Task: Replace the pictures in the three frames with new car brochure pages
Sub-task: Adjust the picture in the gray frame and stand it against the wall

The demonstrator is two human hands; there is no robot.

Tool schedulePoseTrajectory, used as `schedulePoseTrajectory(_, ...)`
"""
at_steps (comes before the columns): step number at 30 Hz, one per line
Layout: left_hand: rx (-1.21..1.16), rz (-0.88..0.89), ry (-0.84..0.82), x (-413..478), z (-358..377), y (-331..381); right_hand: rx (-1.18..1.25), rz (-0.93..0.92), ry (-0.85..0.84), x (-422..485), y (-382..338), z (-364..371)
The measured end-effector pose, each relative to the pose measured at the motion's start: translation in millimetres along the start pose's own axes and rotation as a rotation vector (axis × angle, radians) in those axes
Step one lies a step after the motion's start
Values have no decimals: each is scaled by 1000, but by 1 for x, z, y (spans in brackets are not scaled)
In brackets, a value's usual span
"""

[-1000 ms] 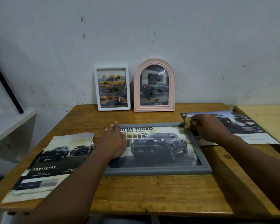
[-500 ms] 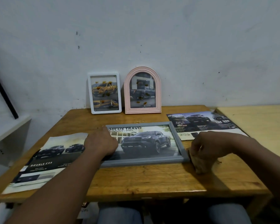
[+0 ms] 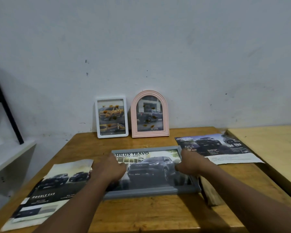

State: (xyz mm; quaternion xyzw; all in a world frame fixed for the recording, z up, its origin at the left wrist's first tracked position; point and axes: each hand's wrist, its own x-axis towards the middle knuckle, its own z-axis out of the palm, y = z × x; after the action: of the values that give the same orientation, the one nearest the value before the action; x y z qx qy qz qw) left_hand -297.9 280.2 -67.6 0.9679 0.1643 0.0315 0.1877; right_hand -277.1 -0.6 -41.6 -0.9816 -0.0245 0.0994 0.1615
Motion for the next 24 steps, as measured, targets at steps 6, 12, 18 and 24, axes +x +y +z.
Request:
schedulePoseTrajectory(6,-111,-35,54,-4,-1,0,204,24,106,-3,-4,-3)
schedulePoseTrajectory(12,-284,23,204,0,-11,3,335,-36,248,-7,-8,-18)
schedulePoseTrajectory(18,-540,113,348,-8,-16,12,598,-172,470,-9,1,-29)
schedulePoseTrajectory(24,-634,211,435,-15,-8,14,746,-214,540,-4,20,-15)
